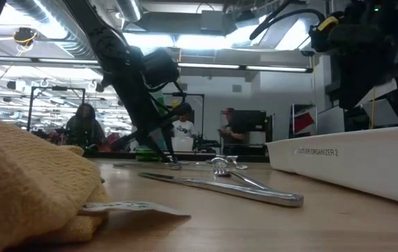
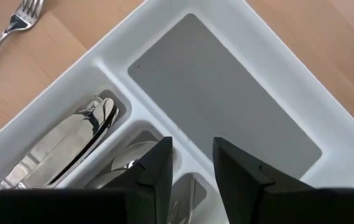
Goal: Sort silverware
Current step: Stack the silver spoon into the white utensil tray with the other silver spoons
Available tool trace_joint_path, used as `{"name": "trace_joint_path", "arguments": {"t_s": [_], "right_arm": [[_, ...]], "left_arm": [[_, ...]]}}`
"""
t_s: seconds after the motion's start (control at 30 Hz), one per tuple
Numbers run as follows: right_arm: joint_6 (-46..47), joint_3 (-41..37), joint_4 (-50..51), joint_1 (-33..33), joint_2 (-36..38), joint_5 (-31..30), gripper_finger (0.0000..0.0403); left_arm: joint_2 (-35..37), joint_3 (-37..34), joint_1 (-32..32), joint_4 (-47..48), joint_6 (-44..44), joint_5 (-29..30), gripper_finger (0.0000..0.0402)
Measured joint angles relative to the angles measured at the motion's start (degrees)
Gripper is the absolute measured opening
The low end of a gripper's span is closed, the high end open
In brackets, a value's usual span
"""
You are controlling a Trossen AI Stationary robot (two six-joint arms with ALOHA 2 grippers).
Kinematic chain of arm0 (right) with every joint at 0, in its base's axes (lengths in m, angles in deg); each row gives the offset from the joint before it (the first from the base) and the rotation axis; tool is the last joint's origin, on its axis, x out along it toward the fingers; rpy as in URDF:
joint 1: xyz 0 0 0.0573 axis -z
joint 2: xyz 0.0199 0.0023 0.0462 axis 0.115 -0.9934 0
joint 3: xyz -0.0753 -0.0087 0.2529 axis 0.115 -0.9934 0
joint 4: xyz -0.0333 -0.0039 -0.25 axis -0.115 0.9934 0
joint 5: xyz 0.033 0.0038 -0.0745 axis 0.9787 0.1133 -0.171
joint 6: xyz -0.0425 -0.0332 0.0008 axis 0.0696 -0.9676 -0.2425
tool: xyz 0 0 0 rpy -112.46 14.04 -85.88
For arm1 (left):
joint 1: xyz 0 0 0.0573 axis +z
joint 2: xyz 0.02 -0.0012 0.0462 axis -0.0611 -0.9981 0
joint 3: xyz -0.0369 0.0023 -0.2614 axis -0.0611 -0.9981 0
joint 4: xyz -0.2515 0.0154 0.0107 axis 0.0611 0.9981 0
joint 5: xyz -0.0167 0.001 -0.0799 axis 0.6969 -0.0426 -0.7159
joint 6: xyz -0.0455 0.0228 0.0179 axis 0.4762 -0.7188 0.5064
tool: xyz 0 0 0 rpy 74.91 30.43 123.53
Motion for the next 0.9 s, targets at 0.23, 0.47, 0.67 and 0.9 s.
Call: {"name": "trace_joint_path", "arguments": {"t_s": [0.23,0.47,0.67,0.9], "right_arm": [[0.0,0.0,-0.2,0.0,0.0,0.0,0.0117],[0.0,0.0,-0.4,0.0,0.0,0.1,0.0117],[0.0,0.0,-0.4,0.0,0.0,0.2,0.0117],[0.0,0.0,-0.4,0.0,0.0,0.2,0.0117]], "left_arm": [[-3.7,0.1,-0.1,-5.4,0.0,-0.1,0.0045],[-3.9,0.2,-0.1,-5.5,0.4,-0.3,0.0023],[-2.9,0.1,-0.1,-5.3,-0.4,-0.7,0.0010],[1.1,-0.1,-0.1,-4.1,-2.1,-0.8,0.0003]]}}
